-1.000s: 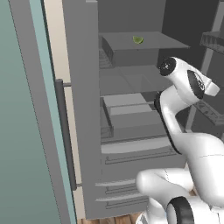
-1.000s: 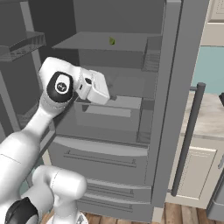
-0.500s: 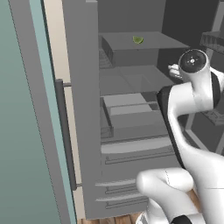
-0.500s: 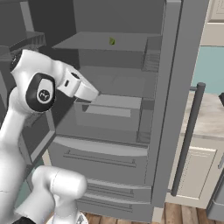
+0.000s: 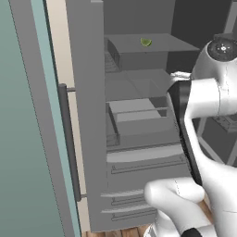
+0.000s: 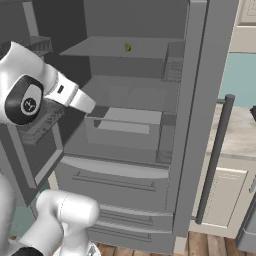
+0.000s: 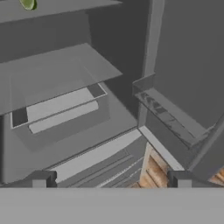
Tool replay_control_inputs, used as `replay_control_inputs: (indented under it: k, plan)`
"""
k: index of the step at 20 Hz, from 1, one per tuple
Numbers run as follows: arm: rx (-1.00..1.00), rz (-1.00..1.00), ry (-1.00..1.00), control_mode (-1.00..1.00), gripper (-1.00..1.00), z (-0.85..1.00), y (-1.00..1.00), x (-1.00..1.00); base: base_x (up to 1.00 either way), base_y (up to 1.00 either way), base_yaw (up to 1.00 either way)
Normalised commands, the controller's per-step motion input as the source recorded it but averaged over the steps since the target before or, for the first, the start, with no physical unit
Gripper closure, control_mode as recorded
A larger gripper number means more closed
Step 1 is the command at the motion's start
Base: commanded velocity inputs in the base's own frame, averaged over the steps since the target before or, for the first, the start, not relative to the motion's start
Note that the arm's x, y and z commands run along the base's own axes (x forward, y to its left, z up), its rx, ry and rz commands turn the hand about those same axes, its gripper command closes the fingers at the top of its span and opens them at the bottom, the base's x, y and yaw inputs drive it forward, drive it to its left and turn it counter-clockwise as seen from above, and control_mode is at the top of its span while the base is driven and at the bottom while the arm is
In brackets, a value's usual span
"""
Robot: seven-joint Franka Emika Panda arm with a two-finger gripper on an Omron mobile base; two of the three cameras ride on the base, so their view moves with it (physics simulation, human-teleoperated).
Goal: There is a bowl on the dining counter. Grab a lemon wedge from the fridge and place it in the bowl. Then get the liquor bottle and glass cup from the cabinet and place them next to the bowl.
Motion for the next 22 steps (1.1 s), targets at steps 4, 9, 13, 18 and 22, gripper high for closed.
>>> replay_control_inputs:
  k: [4, 9, 13, 18, 22]
  plan:
    - [0.01, 0.18, 0.34, -1.00, -1.00, 0.00, 0.67, -0.06, 0.00, 0.00, 0.00]
    - [0.06, 0.16, 0.25, -1.00, -1.00, 0.00, 0.22, -0.26, 0.00, 0.00, 0.00]
    - [0.04, 0.07, 0.20, -1.00, -1.00, -0.02, 0.14, -0.37, 0.00, 0.00, 0.00]
    - [0.00, 0.00, 0.07, -1.00, -1.00, 0.00, 0.03, -0.13, 0.00, 0.00, 0.00]
    - [0.00, 0.00, 0.03, 1.00, -1.00, -0.01, -0.02, 0.00, 0.01, -0.07, 0.00]
